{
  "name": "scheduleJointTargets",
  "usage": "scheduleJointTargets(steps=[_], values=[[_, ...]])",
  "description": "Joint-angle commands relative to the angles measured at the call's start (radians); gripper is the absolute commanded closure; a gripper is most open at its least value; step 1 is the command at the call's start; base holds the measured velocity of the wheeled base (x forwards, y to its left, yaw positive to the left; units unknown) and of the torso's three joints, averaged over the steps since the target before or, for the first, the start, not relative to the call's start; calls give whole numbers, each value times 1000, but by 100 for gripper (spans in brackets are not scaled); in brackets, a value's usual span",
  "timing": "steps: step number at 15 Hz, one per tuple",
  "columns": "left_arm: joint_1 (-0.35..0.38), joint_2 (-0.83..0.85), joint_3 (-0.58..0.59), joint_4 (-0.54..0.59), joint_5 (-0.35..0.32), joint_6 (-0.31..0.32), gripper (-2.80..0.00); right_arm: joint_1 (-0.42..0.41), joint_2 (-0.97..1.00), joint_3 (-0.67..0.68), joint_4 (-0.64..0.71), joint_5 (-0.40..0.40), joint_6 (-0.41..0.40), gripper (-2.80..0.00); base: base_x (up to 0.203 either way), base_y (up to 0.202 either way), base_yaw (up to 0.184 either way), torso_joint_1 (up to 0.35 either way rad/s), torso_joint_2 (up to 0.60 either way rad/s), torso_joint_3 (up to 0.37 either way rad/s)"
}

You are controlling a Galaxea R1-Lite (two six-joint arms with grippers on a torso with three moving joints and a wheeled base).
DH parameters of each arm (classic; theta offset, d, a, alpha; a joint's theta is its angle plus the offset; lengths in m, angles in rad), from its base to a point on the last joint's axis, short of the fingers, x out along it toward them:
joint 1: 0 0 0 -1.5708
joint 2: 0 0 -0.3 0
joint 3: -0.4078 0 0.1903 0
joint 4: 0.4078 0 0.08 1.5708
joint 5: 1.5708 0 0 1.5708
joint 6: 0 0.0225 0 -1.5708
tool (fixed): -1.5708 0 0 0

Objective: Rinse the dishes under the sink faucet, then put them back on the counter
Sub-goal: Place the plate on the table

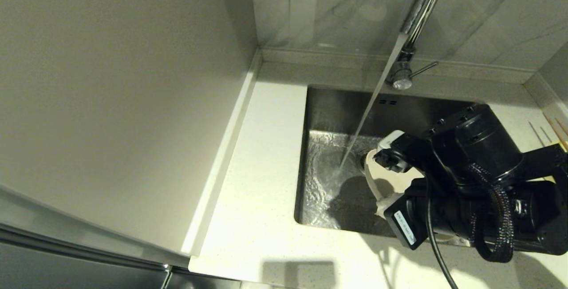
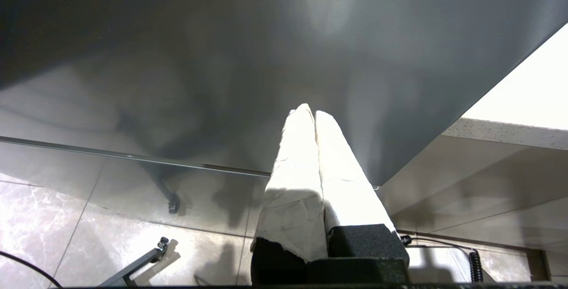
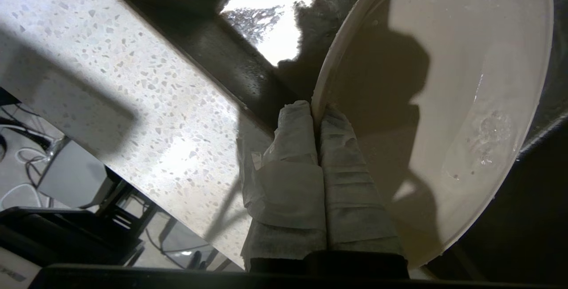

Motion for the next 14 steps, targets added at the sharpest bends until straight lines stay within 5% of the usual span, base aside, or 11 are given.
scheduleJointTargets(steps=[1,7,14], values=[[0,-2,0,-1,0,-1,0,-3,-49,8,4,-13,-16,0,0,0,0,0,0,0],[0,-2,0,-1,0,-1,0,-106,-218,145,7,-36,-183,0,0,0,0,0,0,0],[0,-2,0,-1,0,-1,0,-270,-330,338,8,-116,-192,0,0,0,0,0,0,0]])
